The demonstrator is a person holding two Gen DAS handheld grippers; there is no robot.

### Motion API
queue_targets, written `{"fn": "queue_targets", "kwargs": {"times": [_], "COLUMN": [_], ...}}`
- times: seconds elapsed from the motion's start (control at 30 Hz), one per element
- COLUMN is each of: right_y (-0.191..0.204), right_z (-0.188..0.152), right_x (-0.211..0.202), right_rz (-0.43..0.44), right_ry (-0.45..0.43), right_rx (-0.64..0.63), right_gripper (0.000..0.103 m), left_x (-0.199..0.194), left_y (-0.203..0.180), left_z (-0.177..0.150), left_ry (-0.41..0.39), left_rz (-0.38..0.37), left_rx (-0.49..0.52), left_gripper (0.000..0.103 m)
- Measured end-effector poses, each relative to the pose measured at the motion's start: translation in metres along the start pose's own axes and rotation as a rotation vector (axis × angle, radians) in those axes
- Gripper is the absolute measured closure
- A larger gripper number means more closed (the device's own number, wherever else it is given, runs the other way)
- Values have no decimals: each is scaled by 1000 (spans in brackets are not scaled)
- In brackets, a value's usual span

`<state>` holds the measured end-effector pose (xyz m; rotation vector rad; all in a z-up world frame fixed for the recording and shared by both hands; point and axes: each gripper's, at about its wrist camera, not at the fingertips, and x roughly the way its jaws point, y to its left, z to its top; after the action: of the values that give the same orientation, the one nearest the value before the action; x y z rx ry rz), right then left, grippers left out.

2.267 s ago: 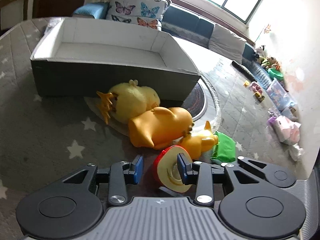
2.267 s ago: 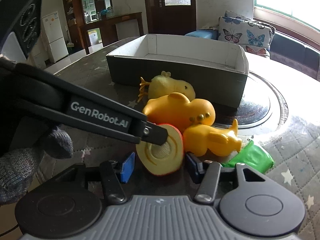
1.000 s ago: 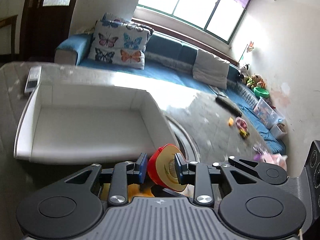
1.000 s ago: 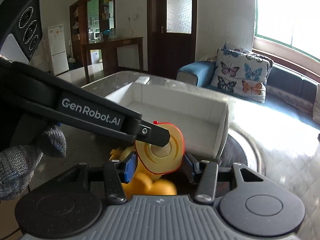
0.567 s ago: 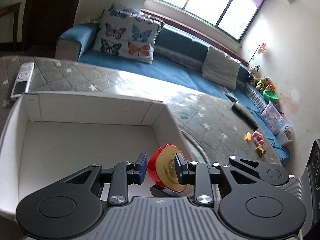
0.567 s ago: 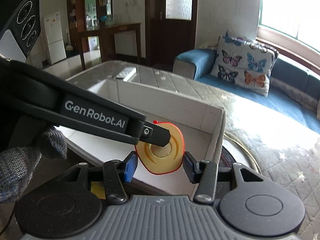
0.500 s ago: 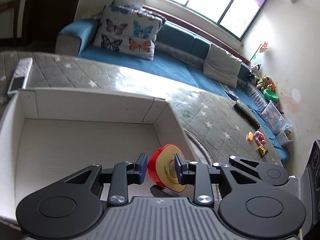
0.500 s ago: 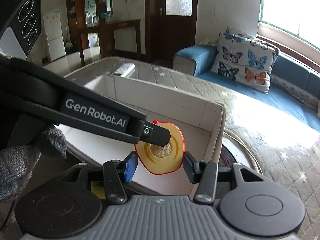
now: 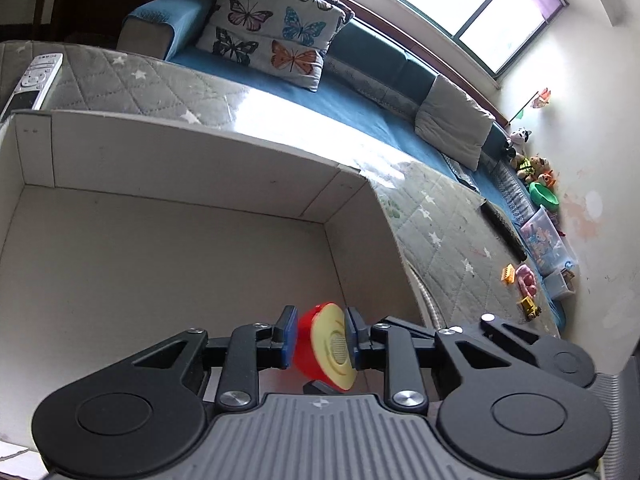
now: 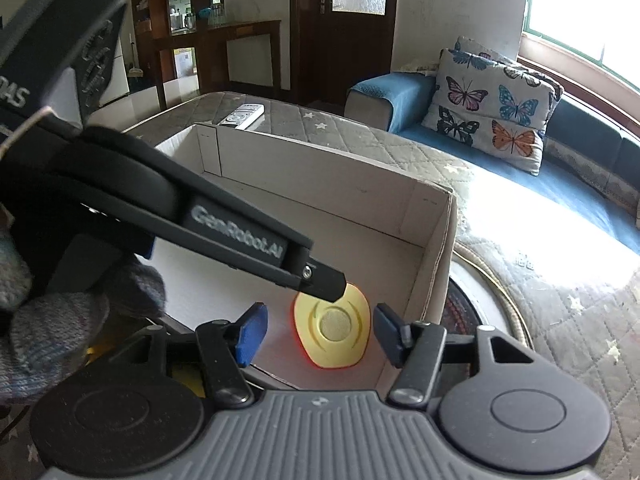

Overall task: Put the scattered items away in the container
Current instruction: 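Carry the apple half with the left gripper into the box and release, then lower the left gripper onto the green soft toy and grasp it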

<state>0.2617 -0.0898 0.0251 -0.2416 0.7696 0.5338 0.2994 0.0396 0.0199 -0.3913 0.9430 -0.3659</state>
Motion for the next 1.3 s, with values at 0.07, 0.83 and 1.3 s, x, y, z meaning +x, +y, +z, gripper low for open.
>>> {"fn": "queue_targets", "kwargs": {"times": [0.07, 0.83, 1.3], "right_y": [1, 14, 23], "right_z": [-1, -69, -132], "right_x": [-6, -116, -142], "right_rz": [0, -37, -68], "right_ry": [-12, -150, -82], "right_rx": [3, -4, 36], "right_gripper": [43, 19, 17], "left_x": [0, -72, -103], "left_y": [1, -45, -68], "left_z": [-1, -47, -107], "left_ry": [-1, -117, -115], "left_rz": [-1, -14, -12], "left_rx": [-3, 105, 174], "left_gripper": [76, 75, 74]}}
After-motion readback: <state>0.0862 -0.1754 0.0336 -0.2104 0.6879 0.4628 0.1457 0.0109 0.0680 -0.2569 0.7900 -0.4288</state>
